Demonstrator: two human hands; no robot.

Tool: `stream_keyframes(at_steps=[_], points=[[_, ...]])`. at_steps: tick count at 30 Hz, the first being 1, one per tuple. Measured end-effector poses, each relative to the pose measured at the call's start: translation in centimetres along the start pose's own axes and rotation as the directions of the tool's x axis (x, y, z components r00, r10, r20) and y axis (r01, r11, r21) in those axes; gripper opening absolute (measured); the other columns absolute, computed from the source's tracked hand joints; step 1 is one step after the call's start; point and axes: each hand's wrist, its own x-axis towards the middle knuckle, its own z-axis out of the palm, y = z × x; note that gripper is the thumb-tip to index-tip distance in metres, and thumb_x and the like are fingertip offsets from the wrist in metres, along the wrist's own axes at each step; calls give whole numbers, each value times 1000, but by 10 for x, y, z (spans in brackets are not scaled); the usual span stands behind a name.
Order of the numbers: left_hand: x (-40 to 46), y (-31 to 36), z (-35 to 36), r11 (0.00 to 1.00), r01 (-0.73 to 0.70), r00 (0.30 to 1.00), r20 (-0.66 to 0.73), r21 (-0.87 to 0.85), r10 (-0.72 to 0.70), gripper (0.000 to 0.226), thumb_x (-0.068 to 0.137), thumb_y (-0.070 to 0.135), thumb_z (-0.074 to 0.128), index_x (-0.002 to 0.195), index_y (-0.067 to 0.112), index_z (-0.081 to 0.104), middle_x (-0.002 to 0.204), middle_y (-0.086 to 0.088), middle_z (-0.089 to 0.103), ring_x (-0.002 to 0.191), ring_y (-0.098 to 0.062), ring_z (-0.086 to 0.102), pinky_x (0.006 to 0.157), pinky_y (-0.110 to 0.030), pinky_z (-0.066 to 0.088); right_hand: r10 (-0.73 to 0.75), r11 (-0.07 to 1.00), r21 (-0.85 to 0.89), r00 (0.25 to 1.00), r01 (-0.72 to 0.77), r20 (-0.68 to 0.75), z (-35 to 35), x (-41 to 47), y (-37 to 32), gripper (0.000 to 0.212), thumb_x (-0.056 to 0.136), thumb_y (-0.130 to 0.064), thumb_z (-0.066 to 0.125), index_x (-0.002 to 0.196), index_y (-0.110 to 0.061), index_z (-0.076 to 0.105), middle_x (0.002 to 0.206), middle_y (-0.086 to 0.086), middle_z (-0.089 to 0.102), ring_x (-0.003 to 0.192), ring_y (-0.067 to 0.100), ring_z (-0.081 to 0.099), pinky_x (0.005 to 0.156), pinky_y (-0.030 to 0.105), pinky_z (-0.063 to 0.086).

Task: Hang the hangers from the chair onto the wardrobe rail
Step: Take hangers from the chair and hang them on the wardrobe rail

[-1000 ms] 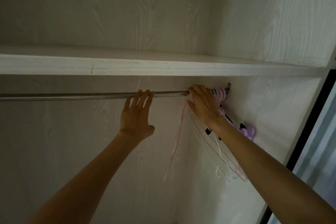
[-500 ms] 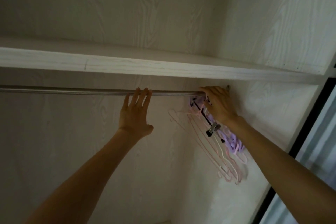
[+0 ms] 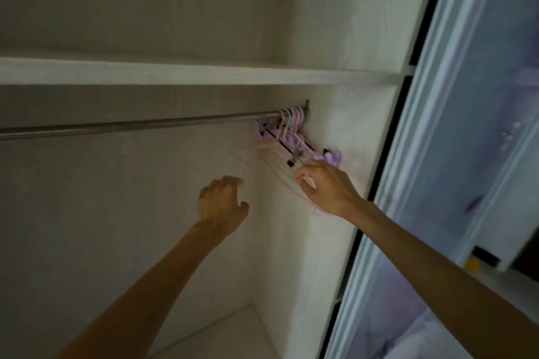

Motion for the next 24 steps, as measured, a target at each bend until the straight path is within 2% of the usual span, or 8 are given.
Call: stream_keyframes(at_steps=[2,4,8,10,12,16,21,24], points=[[-24,20,11,994,-1,989,145,-109,17,41,87,30,56,127,27,53,130,5,58,116,-18,57,97,-29,42,161,987,9,980,-163,118,0,-43,-4,16,88,-21,55,96,-26,68,97,-9,68,87,12,63,69,20,37],[-48,39,23,984,24,969,246,-176,20,31,86,30,56,117,29,60,122,7,63,114,-19,58,96,-27,42,276,958,14,935,-286,220,1,-86,-3,17,89,-25,52,95,-31,67,93,-11,68,83,11,63,69,21,39],[-99,86,59,967,-11,916,386,-256,112,24,84,27,56,106,31,66,113,10,67,111,-18,60,95,-24,42,449,880,-43,800,-473,397,-4,-195,17,21,91,-25,48,100,-28,67,100,-8,68,91,12,64,73,22,43],[-122,105,81,957,-40,882,440,-288,169,24,83,27,56,104,31,66,110,10,68,109,-17,61,94,-25,43,504,843,-66,741,-534,444,-6,-242,28,22,92,-25,48,100,-25,68,107,-5,69,97,16,64,80,26,47],[-145,131,107,945,-71,836,498,-320,232,24,84,27,56,104,32,66,109,10,68,107,-17,62,92,-25,44,573,795,-112,676,-596,464,-14,-294,40,22,92,-24,48,99,-22,68,110,-3,68,103,19,62,84,27,46],[-188,184,154,927,-79,751,589,-367,298,22,85,26,56,105,27,66,112,7,67,107,-18,62,90,-23,44,679,681,-161,535,-714,503,-33,-381,69,22,89,-21,52,102,-26,68,112,-1,66,107,20,60,90,28,45],[-237,243,221,939,-67,631,714,-339,303,21,85,25,58,104,25,68,117,3,66,112,-20,60,96,-27,46,724,550,-166,368,-818,583,-55,-483,111,23,88,-15,53,101,-22,70,106,1,70,101,18,64,82,23,45],[-259,262,266,964,-14,574,788,-264,224,22,83,27,58,101,26,69,119,0,65,112,-22,61,99,-31,47,751,478,-204,277,-854,599,-52,-534,136,21,89,-17,52,101,-23,69,108,0,69,104,18,62,84,25,45]])
